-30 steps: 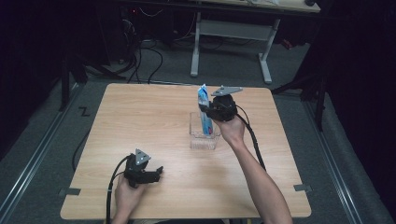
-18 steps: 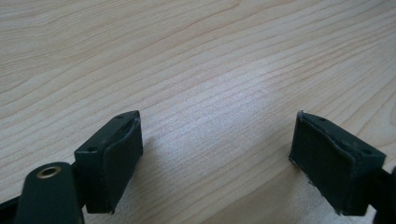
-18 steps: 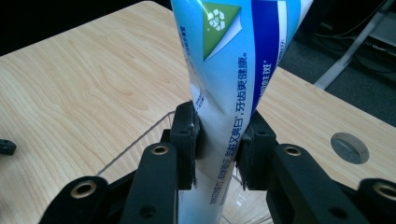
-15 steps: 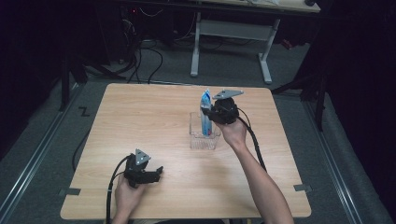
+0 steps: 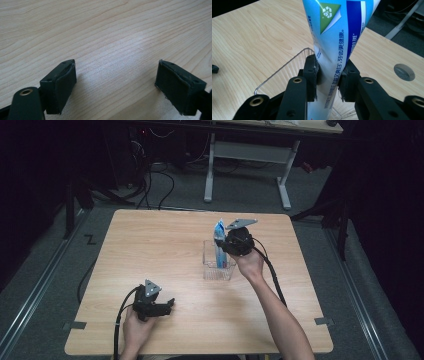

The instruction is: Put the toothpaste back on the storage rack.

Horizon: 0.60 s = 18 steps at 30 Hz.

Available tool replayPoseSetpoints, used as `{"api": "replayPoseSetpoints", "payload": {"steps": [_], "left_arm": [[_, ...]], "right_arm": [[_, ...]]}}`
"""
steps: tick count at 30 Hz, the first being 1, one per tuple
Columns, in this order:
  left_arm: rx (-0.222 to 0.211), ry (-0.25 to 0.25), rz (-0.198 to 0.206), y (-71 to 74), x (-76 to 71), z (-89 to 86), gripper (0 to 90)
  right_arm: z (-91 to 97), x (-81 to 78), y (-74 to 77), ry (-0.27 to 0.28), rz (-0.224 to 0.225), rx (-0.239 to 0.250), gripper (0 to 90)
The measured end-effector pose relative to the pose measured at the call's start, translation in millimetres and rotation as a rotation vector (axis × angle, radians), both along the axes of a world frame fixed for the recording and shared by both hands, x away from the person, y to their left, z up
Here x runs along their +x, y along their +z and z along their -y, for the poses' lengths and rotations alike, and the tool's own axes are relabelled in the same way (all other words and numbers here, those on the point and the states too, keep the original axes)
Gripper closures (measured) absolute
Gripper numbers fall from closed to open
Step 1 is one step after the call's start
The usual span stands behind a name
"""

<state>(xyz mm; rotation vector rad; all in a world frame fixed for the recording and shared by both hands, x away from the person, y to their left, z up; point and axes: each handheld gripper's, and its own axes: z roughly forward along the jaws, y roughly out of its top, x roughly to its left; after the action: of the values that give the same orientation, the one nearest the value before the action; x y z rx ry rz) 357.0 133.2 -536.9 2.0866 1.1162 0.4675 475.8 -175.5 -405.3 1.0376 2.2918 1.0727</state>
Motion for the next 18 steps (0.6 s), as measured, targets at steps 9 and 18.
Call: {"api": "replayPoseSetpoints", "payload": {"steps": [9, 18], "left_arm": [[0.000, 0.000, 0.000, 0.0, 0.0, 0.0, 17.1], [0.001, -0.001, -0.001, 0.1, -0.1, 0.0, 17.1]], "right_arm": [[-0.6, 0.8, -8.4, -0.001, -0.016, -0.012, 70.5], [-9.8, 0.8, -9.7, 0.011, 0.004, -0.028, 69.7]]}}
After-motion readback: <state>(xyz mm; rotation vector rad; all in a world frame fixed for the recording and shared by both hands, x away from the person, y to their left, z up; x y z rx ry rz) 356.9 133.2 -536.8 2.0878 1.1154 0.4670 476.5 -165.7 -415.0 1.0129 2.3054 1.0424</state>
